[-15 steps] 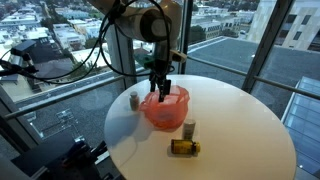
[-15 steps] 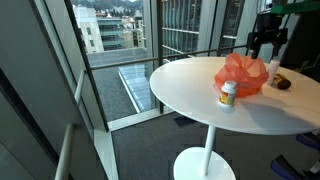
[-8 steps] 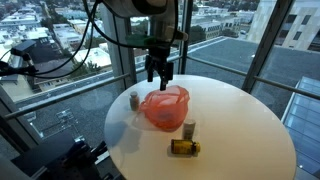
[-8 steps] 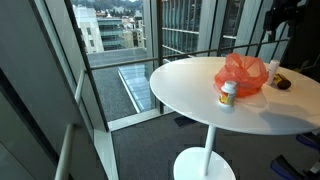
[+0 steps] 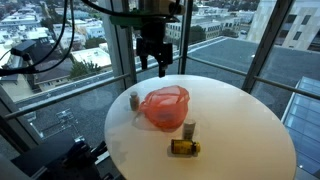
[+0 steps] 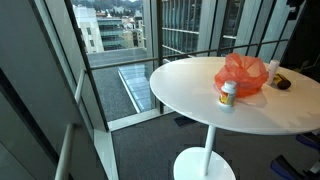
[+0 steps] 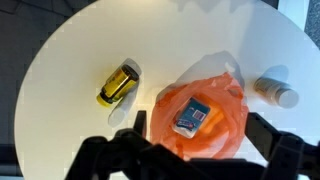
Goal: Place the blue box in the plastic bag
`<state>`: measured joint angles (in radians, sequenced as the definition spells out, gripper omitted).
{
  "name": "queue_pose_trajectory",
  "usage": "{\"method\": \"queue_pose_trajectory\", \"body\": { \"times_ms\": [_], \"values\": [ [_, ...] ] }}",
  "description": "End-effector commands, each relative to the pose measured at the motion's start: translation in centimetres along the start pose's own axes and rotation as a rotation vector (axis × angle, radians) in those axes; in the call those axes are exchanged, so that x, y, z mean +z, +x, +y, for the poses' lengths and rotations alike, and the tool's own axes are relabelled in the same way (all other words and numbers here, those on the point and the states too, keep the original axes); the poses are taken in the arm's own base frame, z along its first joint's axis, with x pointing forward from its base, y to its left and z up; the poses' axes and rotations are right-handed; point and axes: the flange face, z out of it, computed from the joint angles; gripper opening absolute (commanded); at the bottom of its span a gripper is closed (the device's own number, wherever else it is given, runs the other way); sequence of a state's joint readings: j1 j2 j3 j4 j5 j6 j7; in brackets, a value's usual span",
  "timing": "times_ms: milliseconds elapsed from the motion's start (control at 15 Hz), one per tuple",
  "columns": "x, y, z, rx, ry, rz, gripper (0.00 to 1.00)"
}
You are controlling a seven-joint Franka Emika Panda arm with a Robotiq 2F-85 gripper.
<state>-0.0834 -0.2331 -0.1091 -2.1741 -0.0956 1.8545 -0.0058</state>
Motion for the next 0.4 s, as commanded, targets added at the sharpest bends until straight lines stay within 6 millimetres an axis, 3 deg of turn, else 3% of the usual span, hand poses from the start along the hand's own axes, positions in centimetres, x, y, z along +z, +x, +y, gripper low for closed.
{"method": "queue_pose_trajectory", "body": {
  "times_ms": [0, 333],
  "values": [
    [-0.92, -2.12, 0.51, -0.016, 0.029, 0.007, 1.0],
    [-0.26, -1.67, 0.14, -0.001, 0.008, -0.005, 1.0]
  ]
}}
